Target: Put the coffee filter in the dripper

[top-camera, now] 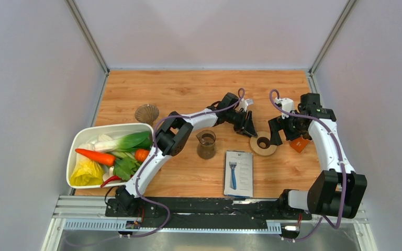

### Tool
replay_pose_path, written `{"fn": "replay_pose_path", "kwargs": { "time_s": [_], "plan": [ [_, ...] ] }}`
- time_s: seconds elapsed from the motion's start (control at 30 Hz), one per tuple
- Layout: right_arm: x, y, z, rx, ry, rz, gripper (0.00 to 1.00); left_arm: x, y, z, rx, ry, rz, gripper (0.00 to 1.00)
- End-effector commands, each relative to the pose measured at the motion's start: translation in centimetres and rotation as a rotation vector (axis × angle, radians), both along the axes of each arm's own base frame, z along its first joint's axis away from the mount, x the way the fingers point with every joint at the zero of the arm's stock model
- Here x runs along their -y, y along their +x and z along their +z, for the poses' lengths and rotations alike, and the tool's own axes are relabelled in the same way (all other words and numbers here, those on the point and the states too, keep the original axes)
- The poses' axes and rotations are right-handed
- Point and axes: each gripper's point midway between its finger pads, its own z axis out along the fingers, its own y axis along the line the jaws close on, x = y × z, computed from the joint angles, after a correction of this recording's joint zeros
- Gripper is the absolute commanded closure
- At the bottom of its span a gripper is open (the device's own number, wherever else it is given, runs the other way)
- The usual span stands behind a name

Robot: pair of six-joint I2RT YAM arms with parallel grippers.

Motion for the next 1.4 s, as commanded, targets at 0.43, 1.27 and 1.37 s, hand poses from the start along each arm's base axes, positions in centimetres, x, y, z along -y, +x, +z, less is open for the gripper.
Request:
{"fn": "replay_pose_path", "kwargs": {
  "time_s": [0.43, 1.27, 1.37],
  "plan": [
    [-1.4, 1.9, 7.2, 0.206, 0.056, 0.043, 0.03, -0.7, 0.9, 14.0, 0.034, -0.285, 0.031, 1.00],
    [-7.6, 2.2, 10.8, 0.271, 0.429, 0.129, 0.00, -26.4, -6.6, 25.2, 0.169, -0.291, 0.302, 1.00],
    [-8.1, 2.2, 10.4, 0.264, 0.427, 0.139, 0.00, -26.6, -6.9, 23.7, 0.083, -0.304, 0.336, 1.00]
  ]
}}
